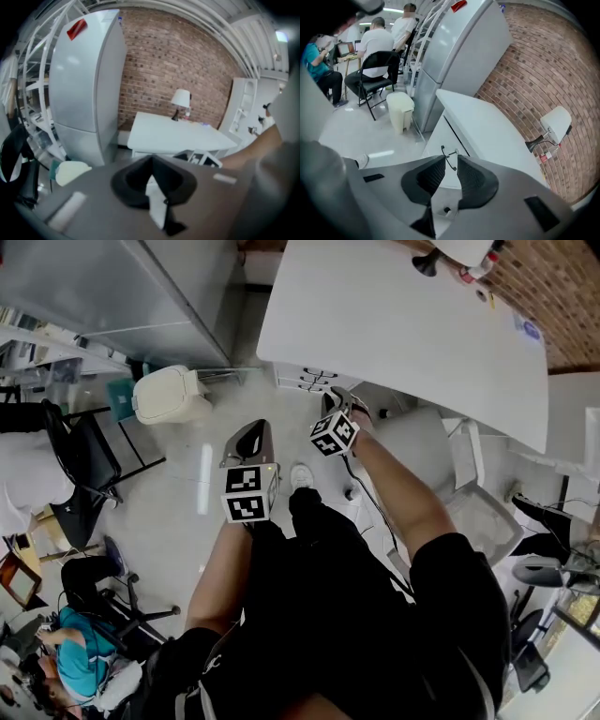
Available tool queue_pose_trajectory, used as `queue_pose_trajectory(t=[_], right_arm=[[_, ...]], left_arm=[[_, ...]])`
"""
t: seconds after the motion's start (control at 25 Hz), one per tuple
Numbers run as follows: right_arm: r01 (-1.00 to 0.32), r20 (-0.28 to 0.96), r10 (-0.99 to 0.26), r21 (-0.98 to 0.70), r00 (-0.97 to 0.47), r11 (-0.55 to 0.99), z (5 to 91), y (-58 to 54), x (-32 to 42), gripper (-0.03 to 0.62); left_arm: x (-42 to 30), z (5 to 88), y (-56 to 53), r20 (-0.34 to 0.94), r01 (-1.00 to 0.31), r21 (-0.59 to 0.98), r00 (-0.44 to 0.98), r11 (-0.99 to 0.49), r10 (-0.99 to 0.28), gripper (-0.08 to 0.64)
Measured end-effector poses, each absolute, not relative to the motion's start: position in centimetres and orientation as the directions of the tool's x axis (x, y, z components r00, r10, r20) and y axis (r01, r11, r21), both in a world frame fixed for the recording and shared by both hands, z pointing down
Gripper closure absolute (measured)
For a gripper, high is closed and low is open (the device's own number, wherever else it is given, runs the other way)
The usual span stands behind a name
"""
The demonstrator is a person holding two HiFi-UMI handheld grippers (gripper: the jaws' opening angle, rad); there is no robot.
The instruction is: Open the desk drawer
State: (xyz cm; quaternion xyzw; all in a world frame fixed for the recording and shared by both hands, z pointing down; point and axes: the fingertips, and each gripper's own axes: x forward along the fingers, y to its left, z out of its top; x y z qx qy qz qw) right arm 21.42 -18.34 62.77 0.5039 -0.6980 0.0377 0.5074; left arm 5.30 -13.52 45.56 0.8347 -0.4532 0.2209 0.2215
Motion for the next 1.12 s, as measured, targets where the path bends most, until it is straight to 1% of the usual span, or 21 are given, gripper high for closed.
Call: queue_pose_trajectory(t=[0.24, 0.36, 0.48, 0.68, 0.92, 1.12], right_arm=[[-0.644, 0.782, -0.614, 0.524, 0.103, 0.558, 70.2, -21.3, 23.3, 0.528], [-0.584, 0.775, -0.614, 0.570, 0.148, 0.578, 73.1, -22.5, 23.5, 0.520], [-0.526, 0.772, -0.595, 0.609, 0.221, 0.594, 75.8, -23.4, 24.3, 0.520], [-0.476, 0.770, -0.578, 0.629, 0.272, 0.615, 78.3, -24.1, 25.6, 0.518], [-0.400, 0.750, -0.597, 0.658, 0.283, 0.638, 79.5, -25.3, 25.7, 0.518], [-0.346, 0.763, -0.575, 0.647, 0.296, 0.680, 80.7, -25.8, 26.2, 0.518]], left_arm=[[3.9, 48.1, -12.9, 0.618, -0.893, 0.158, 0.423, -0.422, -0.663, 0.560], [2.7, 49.7, -12.6, 0.640, -0.906, 0.153, 0.394, -0.394, -0.660, 0.560], [2.2, 50.9, -12.4, 0.653, -0.913, 0.154, 0.380, -0.377, -0.655, 0.560], [2.4, 52.5, -11.3, 0.677, -0.916, 0.163, 0.374, -0.367, -0.634, 0.560], [2.1, 54.4, -10.5, 0.704, -0.918, 0.165, 0.367, -0.362, -0.608, 0.560], [1.6, 55.2, -9.9, 0.715, -0.924, 0.166, 0.353, -0.343, -0.604, 0.560]])
